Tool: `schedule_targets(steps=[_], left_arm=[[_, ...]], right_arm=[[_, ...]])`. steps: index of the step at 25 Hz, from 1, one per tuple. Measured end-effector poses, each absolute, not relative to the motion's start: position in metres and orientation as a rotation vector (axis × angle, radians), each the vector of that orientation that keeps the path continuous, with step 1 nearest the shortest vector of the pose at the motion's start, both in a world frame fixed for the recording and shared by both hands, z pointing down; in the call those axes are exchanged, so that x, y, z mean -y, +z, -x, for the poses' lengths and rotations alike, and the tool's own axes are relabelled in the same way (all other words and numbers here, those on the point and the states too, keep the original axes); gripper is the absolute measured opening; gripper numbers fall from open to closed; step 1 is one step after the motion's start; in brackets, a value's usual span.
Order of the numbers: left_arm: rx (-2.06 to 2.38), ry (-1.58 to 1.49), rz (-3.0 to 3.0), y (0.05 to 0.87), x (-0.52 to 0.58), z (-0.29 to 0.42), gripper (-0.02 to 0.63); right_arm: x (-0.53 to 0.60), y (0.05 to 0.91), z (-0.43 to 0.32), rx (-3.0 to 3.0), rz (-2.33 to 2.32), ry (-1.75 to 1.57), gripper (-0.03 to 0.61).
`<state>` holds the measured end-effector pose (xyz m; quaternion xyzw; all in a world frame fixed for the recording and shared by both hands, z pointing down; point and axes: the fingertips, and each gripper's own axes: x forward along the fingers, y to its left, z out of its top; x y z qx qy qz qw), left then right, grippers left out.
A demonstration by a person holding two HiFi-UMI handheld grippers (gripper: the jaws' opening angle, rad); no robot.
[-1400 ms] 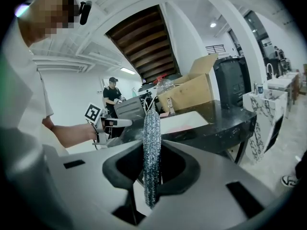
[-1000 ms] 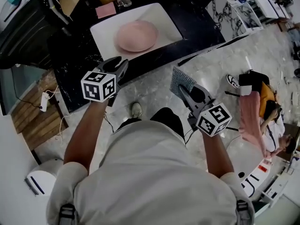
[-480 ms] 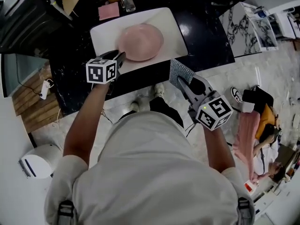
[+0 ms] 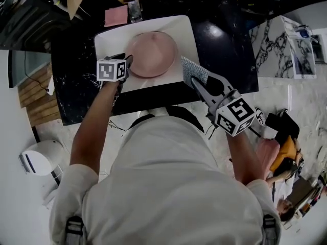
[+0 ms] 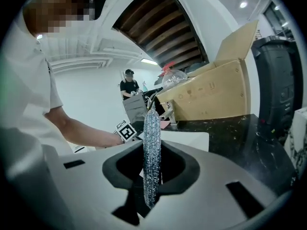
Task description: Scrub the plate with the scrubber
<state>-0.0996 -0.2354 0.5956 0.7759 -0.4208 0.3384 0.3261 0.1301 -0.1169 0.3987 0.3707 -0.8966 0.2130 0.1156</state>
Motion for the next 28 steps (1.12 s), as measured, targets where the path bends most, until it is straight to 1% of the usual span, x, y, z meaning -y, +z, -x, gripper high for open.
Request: schedule_targets(steps=[9, 21, 25, 28], left_arm=[[1.157, 1.034, -1.883, 0.653, 0.268, 0.114, 0.146], [1.139, 1.085, -1.832, 0.695, 0.289, 0.120, 0.146], [1.099, 1.099, -1.838, 0.703, 0.294, 0.115, 0.137], [1.072, 1.176, -1.827, 0.711, 0.294, 0.112, 0.098]], right_arm=[[0.142, 0.420, -0.151, 2.621, -0.943, 0.669, 0.075], [0.157, 0.431, -0.165, 2.582, -0.872, 0.689, 0.075], [0.159, 0.432, -0.168, 2.571, -0.873, 0.691, 0.075], [0.159, 0.435, -0.172, 2.561, -0.874, 0.695, 0.075]])
